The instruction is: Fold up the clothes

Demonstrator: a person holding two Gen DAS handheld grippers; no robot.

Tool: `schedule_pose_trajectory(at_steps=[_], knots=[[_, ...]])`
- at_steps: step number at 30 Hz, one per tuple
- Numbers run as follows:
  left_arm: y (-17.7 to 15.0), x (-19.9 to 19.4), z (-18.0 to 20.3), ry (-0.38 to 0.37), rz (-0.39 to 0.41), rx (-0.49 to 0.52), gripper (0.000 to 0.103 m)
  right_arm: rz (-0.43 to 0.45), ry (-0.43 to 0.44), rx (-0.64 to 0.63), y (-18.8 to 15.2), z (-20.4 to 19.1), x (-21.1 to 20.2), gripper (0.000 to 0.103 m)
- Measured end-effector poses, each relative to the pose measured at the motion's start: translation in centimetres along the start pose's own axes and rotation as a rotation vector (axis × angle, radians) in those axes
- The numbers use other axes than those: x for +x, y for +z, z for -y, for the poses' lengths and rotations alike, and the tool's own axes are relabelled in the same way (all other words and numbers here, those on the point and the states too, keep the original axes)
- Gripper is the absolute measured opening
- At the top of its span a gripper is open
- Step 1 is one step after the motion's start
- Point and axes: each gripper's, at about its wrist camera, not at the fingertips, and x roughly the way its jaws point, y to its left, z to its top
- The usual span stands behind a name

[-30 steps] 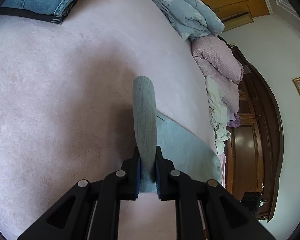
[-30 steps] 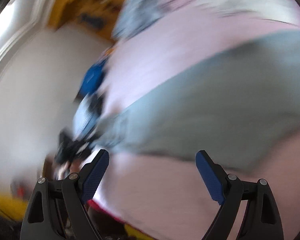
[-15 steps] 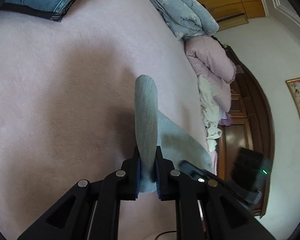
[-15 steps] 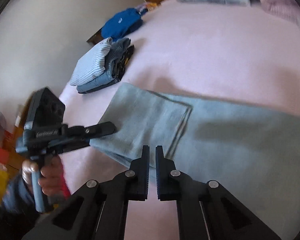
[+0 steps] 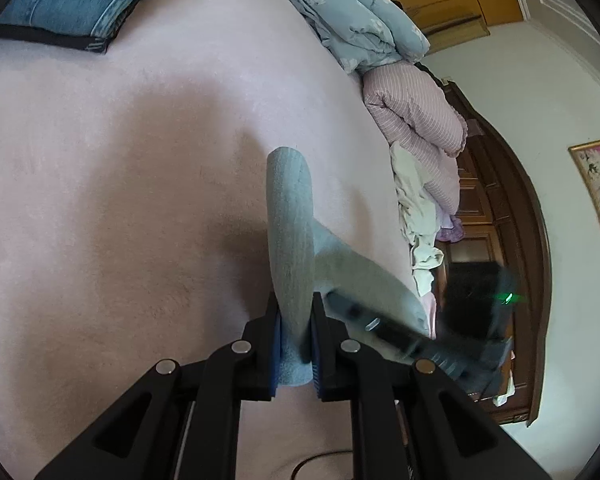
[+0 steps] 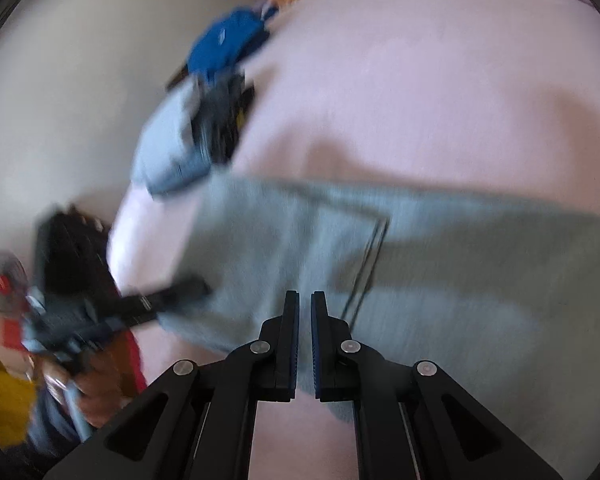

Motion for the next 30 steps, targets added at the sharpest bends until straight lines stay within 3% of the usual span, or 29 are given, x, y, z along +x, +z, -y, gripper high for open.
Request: schedule_pose_trajectory(at_steps=[8, 12, 17, 21, 27, 30], knots=[[-0.1, -0.4, 1.4, 0.003, 0.0, 0.02, 0.009, -0.046, -0.072, 0.05, 2.8, 1.5, 2.6, 0.007], [-0.1, -0.1, 2.6, 0.002, -0.009, 0.043, 0.009, -0.069, -0.057, 0.08, 3.3, 1.6, 4.0, 0.009], [-0.2, 0.2, 4.2, 0.001, -0.02, 0.073, 0.009, -0.064, -0.021, 0.111, 3.4, 2.1, 3.5, 0.01], [-0.1, 0.3, 5.1, 0.012, -0.023, 0.099, 0.009, -0.012, 0.013, 0.165, 2.1, 3.0, 1.1, 0.01], [-0.3, 0.5, 5.9, 0.027, -0.036, 0.117, 0.009, -0.064, 0.155, 0.287, -2.4, 4.0, 1.1, 0.01], [-0.4, 0.6, 6.3, 0.035, -0.043, 0.126, 0.009, -0.095, 0.197, 0.326, -3.0, 4.0, 2.6, 0.01]])
